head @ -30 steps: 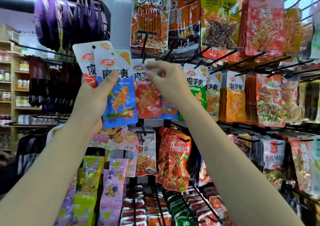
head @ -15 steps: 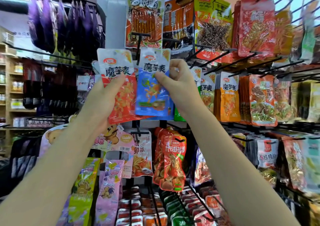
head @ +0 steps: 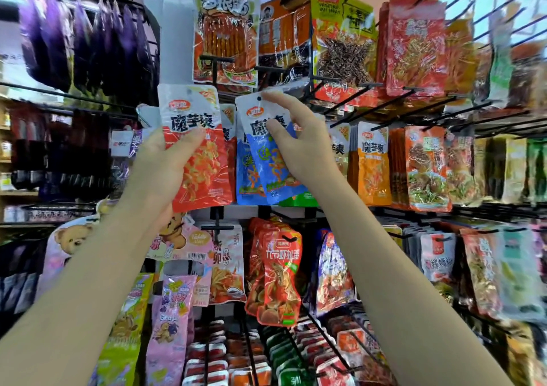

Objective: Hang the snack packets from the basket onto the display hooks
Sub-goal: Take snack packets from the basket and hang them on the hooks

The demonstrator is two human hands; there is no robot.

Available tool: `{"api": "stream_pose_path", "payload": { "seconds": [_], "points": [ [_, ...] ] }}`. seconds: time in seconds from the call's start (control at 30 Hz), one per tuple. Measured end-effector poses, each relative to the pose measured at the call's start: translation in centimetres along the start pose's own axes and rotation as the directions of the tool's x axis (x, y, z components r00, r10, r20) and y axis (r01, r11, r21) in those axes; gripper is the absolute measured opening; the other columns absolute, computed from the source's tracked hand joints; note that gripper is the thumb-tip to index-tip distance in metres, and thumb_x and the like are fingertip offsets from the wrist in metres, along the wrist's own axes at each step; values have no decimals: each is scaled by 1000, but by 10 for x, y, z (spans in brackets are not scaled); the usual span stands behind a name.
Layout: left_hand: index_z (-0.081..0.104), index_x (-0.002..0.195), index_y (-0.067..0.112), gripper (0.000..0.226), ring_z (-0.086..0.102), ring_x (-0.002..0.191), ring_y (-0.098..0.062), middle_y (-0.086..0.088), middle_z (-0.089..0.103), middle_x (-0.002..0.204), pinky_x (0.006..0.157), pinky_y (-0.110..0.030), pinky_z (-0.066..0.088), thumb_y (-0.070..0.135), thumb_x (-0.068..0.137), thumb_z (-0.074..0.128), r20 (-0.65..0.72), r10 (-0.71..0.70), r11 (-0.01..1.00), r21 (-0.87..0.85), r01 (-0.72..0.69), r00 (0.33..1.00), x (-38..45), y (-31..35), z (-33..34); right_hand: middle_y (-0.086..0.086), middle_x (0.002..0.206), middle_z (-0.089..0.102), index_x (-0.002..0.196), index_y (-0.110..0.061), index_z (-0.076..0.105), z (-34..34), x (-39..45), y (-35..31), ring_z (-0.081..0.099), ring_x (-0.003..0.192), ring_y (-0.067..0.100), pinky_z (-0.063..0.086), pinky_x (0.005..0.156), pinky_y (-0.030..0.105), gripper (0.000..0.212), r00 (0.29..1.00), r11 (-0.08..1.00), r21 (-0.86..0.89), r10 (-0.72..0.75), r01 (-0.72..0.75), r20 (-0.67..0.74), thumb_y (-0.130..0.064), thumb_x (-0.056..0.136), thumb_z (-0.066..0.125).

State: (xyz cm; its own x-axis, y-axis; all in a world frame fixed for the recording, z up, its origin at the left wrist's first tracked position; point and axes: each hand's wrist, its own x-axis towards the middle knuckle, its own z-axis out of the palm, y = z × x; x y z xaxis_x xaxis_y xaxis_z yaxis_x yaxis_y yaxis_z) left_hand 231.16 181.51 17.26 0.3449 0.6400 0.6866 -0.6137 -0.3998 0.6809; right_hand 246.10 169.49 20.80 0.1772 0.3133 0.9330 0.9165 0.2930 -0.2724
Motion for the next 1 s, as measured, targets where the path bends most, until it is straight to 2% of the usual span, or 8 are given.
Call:
{"api": "stream_pose_path", "payload": {
  "seconds": [0.2,0.27,0.4,0.47,0.6,0.7,0.83,1.0],
  "points": [
    [64,107,25,10,76,91,-20,1,78,97,80,-42,60,29,98,64,3,-4,1000,-26,4,1000,-1,-1,1,2,137,63,137,-21,63,0,2,7,58,111,30,45,87,25,37,999,999,-33,-18,17,-45,-11,102,54],
    [63,109,24,11,76,90,-19,1,78,98,77,-39,60,28,98,64,16,1,999,-32,-1,1000,-1,-2,3,-3,137,63,138,-20,61,-1,2,6,61,113,8,50,93,23,38,999,1000,-21,-12,11,-31,-11,102,54],
    [63,105,25,7,76,81,-15,5,78,88,65,-32,61,27,98,64,14,2,999,-42,-2,1000,0,-5,7,1,129,64,145,-20,53,-4,3,7,46,49,-9,37,50,6,42,999,997,-70,22,-19,44,-11,103,53],
    [64,105,25,7,75,79,-15,4,78,88,63,-32,61,27,98,64,16,3,999,-45,-2,1000,0,-6,8,4,135,61,144,-19,55,-3,3,11,42,48,-2,35,50,7,41,992,988,-146,69,-53,106,-13,103,54],
    [66,96,24,4,75,76,-15,5,77,82,62,-33,61,25,93,68,27,0,998,-55,2,1000,-2,-8,9,5,101,45,118,-11,72,2,-4,13,42,68,7,36,64,10,24,999,927,-375,33,-29,4,-21,102,57],
    [70,88,20,11,75,70,-14,3,77,78,58,-29,60,28,82,75,47,3,999,-46,-1,999,-3,-8,13,7,83,58,101,-9,70,1,-11,2,51,72,13,38,64,15,20,994,991,-131,-21,7,-110,-25,102,58],
    [76,79,18,19,75,72,-20,-4,78,80,68,-34,61,31,66,81,107,10,1000,14,-12,994,-1,-14,20,-10,69,66,124,-12,51,15,-11,-15,61,62,5,50,60,28,36,989,961,238,130,-145,76,-26,96,68],
    [75,90,17,27,76,78,-21,-5,79,87,72,-35,61,34,69,81,98,-3,999,35,0,995,1,-18,13,4,95,75,117,-9,54,28,5,-15,71,83,18,61,72,37,36,953,867,398,280,-302,113,-11,89,76]
  ]
}}
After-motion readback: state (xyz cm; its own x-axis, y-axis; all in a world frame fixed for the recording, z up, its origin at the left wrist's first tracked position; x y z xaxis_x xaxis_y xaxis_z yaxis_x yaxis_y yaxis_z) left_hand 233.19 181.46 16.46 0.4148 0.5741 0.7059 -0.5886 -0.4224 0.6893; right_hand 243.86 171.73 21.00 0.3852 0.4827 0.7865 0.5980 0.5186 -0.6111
